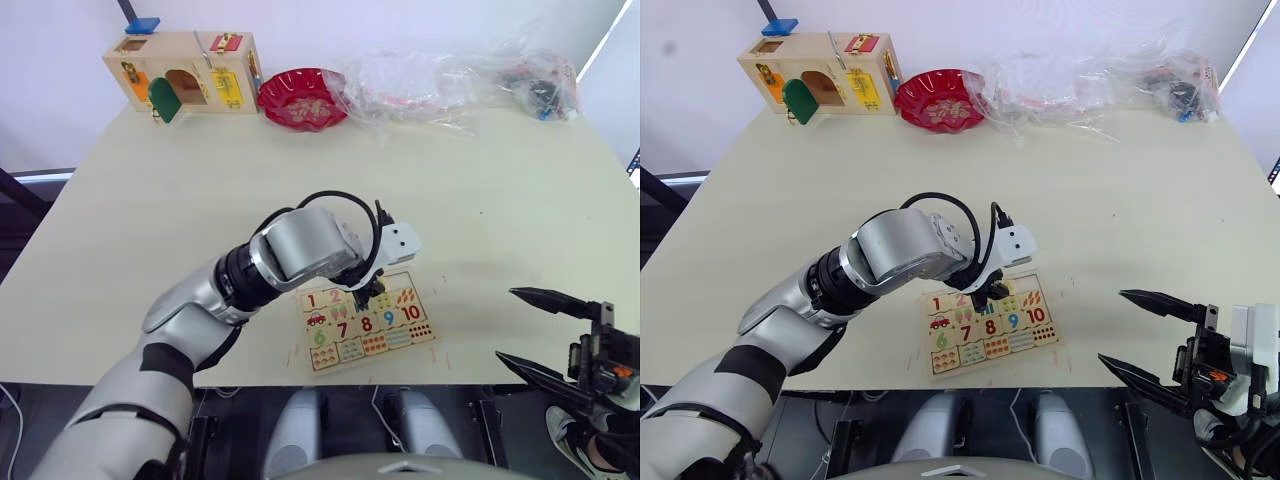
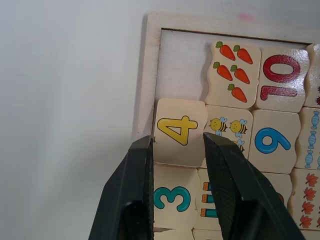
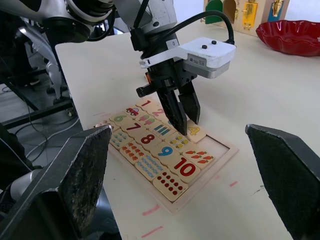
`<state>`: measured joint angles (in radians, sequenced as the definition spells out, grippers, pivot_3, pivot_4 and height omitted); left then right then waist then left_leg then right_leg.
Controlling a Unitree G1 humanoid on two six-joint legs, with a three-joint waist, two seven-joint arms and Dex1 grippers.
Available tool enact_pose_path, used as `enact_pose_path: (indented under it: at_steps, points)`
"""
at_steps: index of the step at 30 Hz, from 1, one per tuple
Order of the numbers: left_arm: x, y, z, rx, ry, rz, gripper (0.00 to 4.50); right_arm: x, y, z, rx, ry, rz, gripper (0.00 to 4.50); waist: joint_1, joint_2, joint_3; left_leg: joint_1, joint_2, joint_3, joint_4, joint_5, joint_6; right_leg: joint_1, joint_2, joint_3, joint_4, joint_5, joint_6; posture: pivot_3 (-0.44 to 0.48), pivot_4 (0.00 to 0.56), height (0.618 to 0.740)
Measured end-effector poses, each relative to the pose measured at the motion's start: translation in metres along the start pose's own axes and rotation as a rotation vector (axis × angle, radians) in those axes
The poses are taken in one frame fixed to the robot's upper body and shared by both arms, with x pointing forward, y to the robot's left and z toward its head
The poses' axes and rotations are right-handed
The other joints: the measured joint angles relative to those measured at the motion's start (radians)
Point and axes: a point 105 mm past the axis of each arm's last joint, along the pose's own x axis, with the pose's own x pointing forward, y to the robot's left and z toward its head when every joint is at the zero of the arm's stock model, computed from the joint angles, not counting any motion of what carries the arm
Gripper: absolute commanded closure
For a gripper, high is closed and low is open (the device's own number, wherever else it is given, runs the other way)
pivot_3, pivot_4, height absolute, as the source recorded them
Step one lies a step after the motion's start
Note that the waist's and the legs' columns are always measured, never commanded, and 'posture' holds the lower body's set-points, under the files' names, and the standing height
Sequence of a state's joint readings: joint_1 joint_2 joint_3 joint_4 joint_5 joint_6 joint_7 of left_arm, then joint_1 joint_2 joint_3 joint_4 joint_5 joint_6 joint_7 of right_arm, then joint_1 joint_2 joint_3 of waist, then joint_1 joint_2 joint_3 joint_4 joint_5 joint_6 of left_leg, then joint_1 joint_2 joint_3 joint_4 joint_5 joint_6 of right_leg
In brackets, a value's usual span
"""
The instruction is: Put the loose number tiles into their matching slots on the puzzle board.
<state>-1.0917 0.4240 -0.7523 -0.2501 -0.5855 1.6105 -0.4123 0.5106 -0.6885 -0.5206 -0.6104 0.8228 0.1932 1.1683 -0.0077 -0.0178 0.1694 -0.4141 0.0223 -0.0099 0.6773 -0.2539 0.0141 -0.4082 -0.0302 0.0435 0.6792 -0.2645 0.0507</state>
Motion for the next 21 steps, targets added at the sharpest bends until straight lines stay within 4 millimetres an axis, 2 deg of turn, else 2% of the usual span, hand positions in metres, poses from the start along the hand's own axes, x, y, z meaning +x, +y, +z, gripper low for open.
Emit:
enact_pose_path:
  at_steps: [19,21]
  points:
    - [-0.0003,-0.0013,-0.0002,0.02,0.006,0.001,3.53,-0.0001,0.0015,-0.0007,0.009,-0.002,-0.015,0.0,0.0,0.0,0.0,0.0,0.0,0.0,0.0,0.0,0.0,0.0,0.0,0.0,0.0,0.0,0.0,0.0,0.15,0.74]
    - [-0.0003,-0.0008,-0.0001,0.02,0.006,0.005,2.5,0.0,0.0015,-0.0006,0.009,-0.002,-0.015,0.0,0.0,0.0,0.0,0.0,0.0,0.0,0.0,0.0,0.0,0.0,0.0,0.0,0.0,0.0,0.0,0.0,0.15,0.74]
